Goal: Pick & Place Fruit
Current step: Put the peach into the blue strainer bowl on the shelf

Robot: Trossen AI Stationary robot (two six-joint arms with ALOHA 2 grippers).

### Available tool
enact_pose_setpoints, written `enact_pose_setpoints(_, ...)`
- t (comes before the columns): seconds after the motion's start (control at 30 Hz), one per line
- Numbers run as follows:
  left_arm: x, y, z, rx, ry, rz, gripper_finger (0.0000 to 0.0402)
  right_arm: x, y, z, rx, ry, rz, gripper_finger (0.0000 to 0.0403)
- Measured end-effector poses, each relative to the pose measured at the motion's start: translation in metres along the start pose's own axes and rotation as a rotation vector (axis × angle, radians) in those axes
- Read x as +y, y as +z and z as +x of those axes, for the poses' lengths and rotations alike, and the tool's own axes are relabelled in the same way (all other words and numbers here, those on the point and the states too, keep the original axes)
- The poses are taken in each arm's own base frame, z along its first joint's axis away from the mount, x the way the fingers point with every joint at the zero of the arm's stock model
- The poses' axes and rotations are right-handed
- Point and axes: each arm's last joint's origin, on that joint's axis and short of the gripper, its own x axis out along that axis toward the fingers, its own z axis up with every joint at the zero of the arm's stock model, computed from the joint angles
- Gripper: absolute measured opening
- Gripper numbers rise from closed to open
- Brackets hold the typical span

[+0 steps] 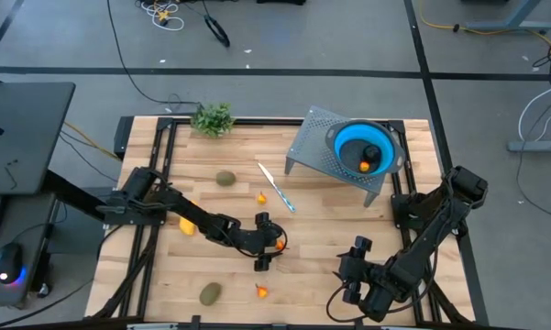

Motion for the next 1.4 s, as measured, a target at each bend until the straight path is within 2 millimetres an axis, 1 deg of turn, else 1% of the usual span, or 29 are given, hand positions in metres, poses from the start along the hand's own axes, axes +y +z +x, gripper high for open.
enact_pose_setpoints(0.17, 0.000, 0.000, 0.001, -0.009, -0.001, -0.005, 0.0295, 0.001, 0.000, 0.000, -0.003, 0.006, 0.001, 0.0236)
enact_pose_setpoints(0.43, -0.003, -0.014, 0.015, -0.009, 0.029, 0.010, 0.0295, 0.002, 0.001, 0.000, -0.007, 0.014, -0.003, 0.0236)
enact_pose_setpoints(0.83, -0.004, -0.014, 0.015, 0.001, 0.013, 0.052, 0.0270, 0.002, 0.001, 0.000, -0.010, 0.020, -0.016, 0.0236)
enact_pose_setpoints(1.07, -0.005, -0.014, 0.015, 0.005, 0.004, 0.049, 0.0236, 0.002, 0.001, 0.000, -0.011, 0.021, -0.016, 0.0236)
enact_pose_setpoints(1.4, -0.005, -0.015, 0.015, 0.008, -0.005, 0.054, 0.0160, 0.003, 0.002, 0.000, -0.024, 0.017, -0.012, 0.0236)
